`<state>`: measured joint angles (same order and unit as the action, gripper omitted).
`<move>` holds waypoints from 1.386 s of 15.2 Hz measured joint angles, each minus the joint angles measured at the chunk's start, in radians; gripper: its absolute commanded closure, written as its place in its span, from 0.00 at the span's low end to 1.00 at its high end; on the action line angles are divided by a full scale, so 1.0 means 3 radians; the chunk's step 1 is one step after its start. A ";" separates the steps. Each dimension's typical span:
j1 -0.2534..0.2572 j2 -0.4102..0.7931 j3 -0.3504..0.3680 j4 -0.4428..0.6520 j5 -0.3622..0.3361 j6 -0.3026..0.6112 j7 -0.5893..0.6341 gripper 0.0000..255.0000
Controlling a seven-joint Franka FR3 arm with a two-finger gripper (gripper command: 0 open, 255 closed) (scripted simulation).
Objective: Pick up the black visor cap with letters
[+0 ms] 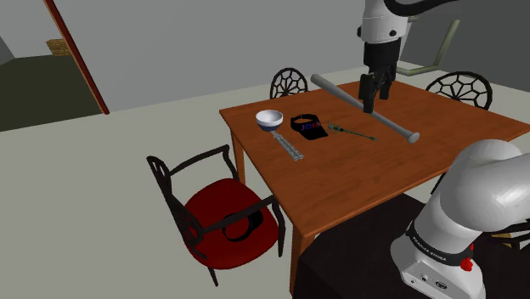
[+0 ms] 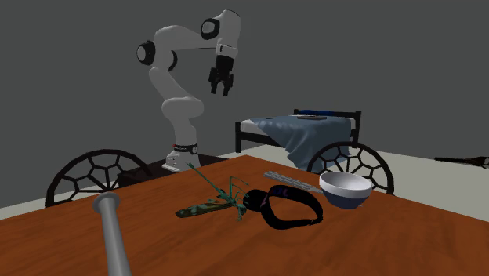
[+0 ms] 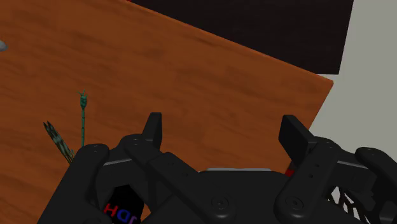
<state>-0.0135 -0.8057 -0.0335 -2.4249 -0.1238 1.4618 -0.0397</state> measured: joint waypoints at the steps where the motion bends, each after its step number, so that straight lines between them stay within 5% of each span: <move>1: 0.0000 0.0000 0.0000 0.0000 0.0000 0.0000 0.0000 0.00; 7: -0.0036 0.0514 -0.0181 0.0016 -0.0051 0.0530 -0.0099 0.00; 21: -0.0083 0.2285 -0.0605 0.0850 0.0164 0.1554 -0.0539 0.00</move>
<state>-0.0383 -0.1203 -0.2150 -2.1700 -0.0745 1.9281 -0.2013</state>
